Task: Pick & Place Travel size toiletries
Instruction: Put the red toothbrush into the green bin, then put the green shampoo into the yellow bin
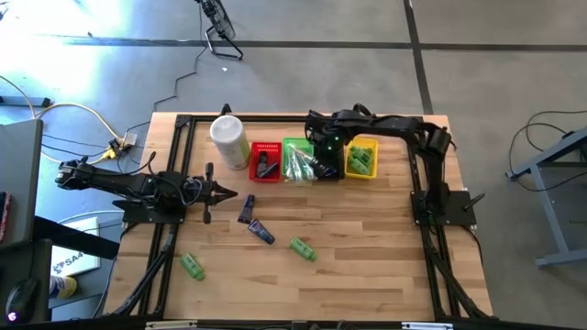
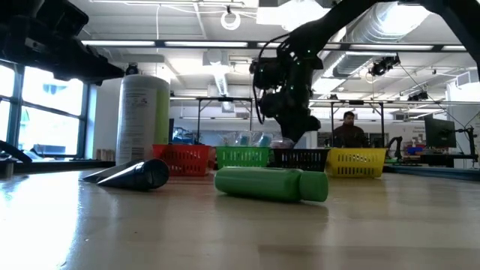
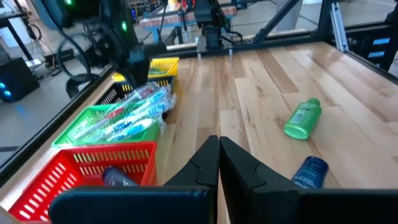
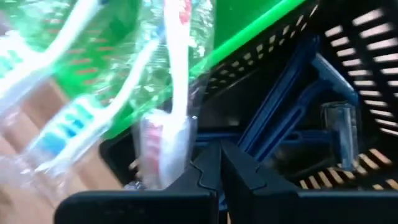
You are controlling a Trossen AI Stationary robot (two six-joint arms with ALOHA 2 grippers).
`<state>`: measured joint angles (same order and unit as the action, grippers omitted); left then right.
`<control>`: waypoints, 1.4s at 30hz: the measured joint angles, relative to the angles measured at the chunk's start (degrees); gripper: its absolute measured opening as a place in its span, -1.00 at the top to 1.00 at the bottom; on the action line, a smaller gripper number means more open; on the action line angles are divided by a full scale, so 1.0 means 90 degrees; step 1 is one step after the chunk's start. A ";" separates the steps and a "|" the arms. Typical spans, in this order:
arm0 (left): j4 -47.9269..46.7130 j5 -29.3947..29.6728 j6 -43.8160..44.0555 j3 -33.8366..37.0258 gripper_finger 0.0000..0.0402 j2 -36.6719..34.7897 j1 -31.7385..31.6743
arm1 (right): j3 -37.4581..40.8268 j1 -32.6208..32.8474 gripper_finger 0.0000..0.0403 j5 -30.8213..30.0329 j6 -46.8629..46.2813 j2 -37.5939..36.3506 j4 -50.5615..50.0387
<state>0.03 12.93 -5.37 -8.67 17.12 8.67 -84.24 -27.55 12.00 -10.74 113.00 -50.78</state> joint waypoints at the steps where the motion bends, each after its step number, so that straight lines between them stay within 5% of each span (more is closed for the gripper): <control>1: -0.0035 0.0000 0.0004 0.0001 0.96 0.0001 0.0000 | 0.0002 0.0001 0.99 0.0005 0.0009 -0.0059 0.0010; 11: -0.0028 -0.0002 0.0010 0.0002 0.96 -0.0001 -0.0001 | -0.0001 0.0042 0.99 0.1718 0.0236 -0.0352 0.0417; 19: -0.0026 -0.0002 0.0107 0.0002 0.96 -0.0002 -0.0002 | -0.0001 0.0169 0.99 0.2328 0.0381 -0.0353 0.1155; 30: -0.0026 -0.0002 0.0117 0.0002 0.96 -0.0001 -0.0002 | 0.0000 0.0188 0.99 0.1007 0.0341 -0.0439 0.1767; 42: -0.0026 -0.0002 0.0115 0.0002 0.96 0.0001 -0.0001 | -0.0006 0.0863 0.99 0.0388 0.0724 -0.1916 0.1867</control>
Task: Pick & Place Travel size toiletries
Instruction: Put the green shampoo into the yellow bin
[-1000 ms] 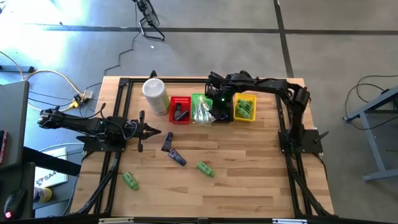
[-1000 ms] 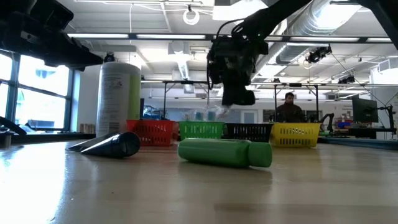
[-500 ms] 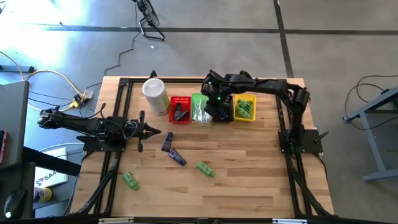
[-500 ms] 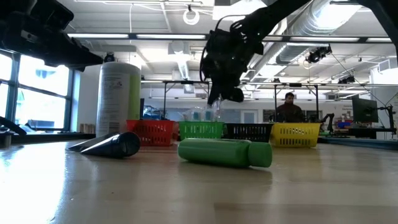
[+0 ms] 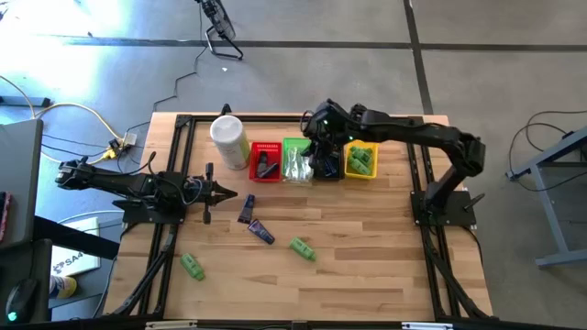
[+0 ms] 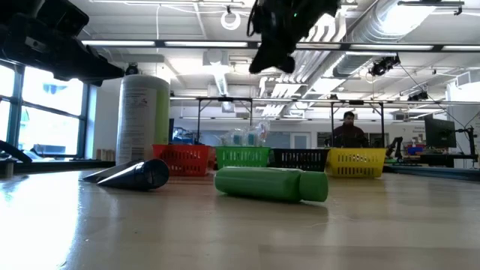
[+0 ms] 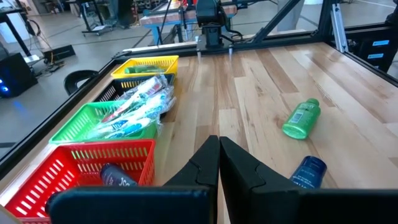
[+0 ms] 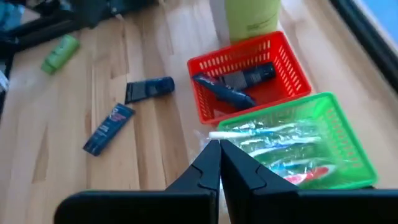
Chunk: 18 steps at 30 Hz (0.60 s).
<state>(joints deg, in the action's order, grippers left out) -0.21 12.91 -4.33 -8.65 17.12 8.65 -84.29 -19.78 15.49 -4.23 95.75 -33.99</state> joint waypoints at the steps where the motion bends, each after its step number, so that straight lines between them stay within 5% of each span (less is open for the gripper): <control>1: 0.0000 -0.0001 -0.0001 0.0001 0.96 0.0000 -0.0001 | 0.0000 0.0088 0.99 -0.0178 0.0048 -0.0123 -0.0122; 6: -0.0005 0.0000 0.0001 -0.0002 0.96 -0.0002 -0.0001 | 0.0000 0.0592 0.99 -0.1143 0.0101 -0.0442 -0.0604; 18: -0.0012 -0.0001 0.0013 0.0001 0.96 -0.0002 0.0000 | 0.0005 0.1461 0.99 -0.1756 -0.0379 -0.0382 -0.0970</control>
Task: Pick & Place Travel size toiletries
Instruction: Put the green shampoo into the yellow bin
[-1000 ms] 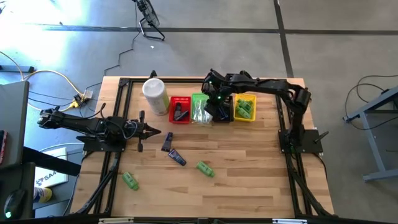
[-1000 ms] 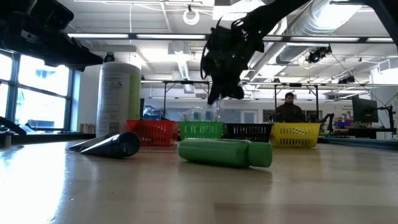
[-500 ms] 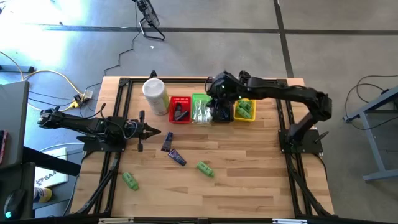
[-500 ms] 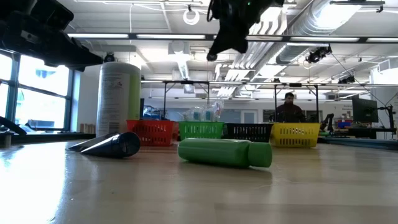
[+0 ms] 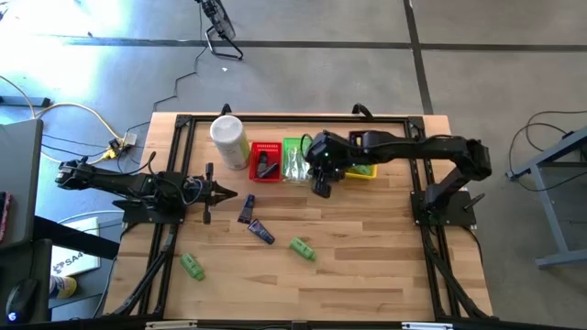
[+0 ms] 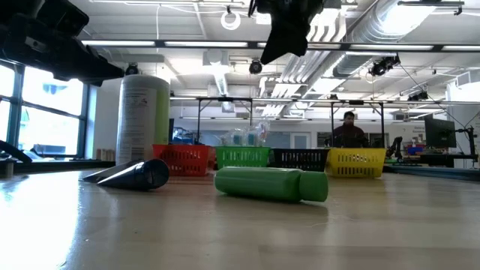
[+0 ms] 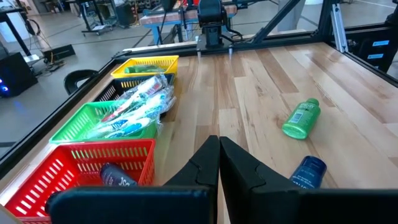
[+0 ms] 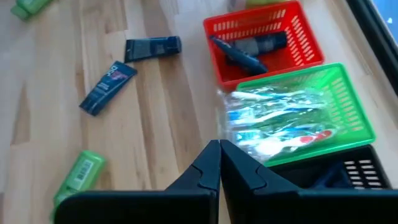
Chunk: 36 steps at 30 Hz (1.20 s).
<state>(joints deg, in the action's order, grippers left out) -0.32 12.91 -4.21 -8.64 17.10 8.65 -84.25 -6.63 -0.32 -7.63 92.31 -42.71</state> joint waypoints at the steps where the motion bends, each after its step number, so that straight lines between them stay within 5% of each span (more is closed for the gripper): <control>1: 0.0000 0.0002 0.0000 0.0000 0.96 0.0001 0.0000 | 0.0000 0.0073 0.99 -0.0016 -0.0014 0.0000 0.0006; 16: 0.0015 0.0000 0.0005 -0.0002 0.96 0.0002 -0.0001 | 0.0012 0.1173 0.99 -0.0686 -0.0810 -0.0005 0.0016; 27: 0.0019 0.0002 0.0005 0.0000 0.96 0.0001 0.0000 | 0.1528 0.1946 0.99 -0.0763 -0.1340 0.0001 0.2080; 36: 0.0205 0.0037 -0.0392 0.0000 0.96 0.0002 -0.0001 | 0.1632 0.2584 0.99 -0.0447 -0.1769 0.0002 0.2516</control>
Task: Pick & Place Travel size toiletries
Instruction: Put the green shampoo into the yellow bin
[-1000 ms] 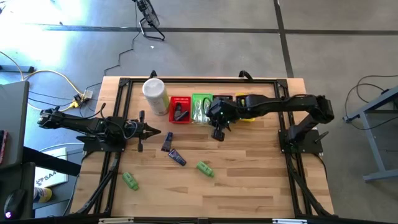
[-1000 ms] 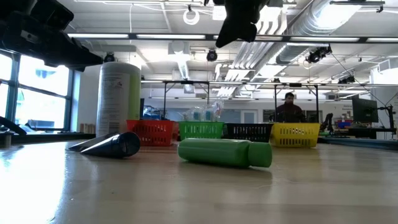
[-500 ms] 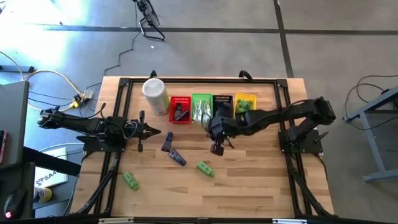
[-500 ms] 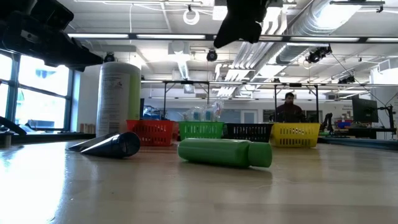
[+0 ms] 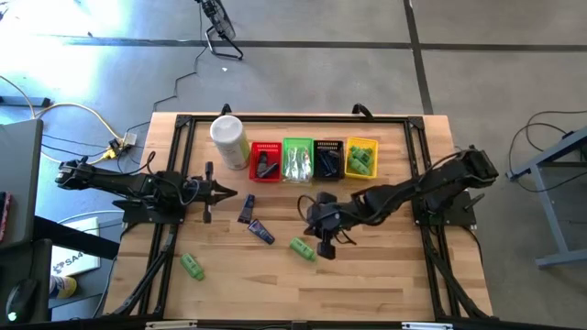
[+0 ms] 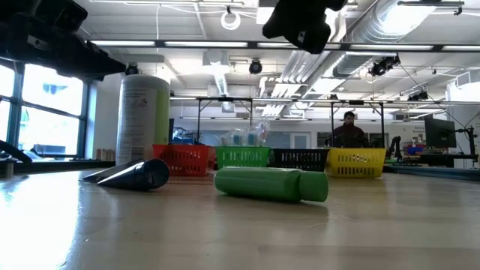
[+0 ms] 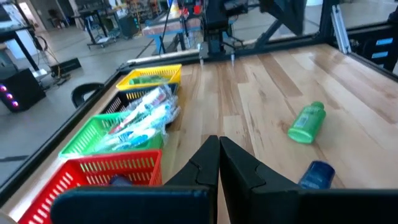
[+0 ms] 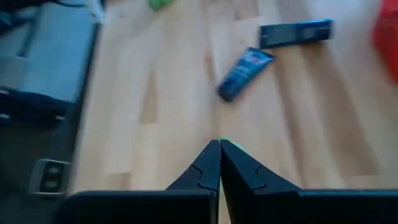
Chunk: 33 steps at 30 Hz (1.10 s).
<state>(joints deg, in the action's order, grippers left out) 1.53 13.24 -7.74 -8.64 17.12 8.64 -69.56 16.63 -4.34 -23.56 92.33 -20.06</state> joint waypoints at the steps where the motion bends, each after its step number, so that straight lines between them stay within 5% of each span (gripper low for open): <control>1: 0.0070 0.0000 -0.0052 0.0000 0.96 0.0000 0.0000 | 0.0000 0.0043 0.99 0.0047 -0.0080 -0.0002 0.0070; 10: 0.0336 0.0000 -0.0115 0.0000 0.96 -0.0002 0.0000 | -0.0002 0.0323 0.99 -0.0047 -0.0264 -0.0002 0.1030; 14: 0.0336 -0.0001 -0.0115 0.0000 0.96 -0.0001 0.0000 | -0.0032 0.0481 0.99 -0.0538 -0.0381 -0.0002 0.0887; 24: 0.0334 -0.0003 -0.0113 0.0000 0.96 0.0000 0.0000 | -0.0068 0.0468 0.99 -0.0520 -0.1043 0.0344 0.0739; 33: 0.0331 -0.0005 -0.0111 0.0000 0.96 -0.0002 0.0000 | -0.1235 0.0475 0.99 -0.0379 -0.1383 0.1409 -0.1069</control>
<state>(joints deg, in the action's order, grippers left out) 4.51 13.19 -8.73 -8.64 17.11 8.64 -80.67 20.90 -7.75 -36.00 105.01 -29.68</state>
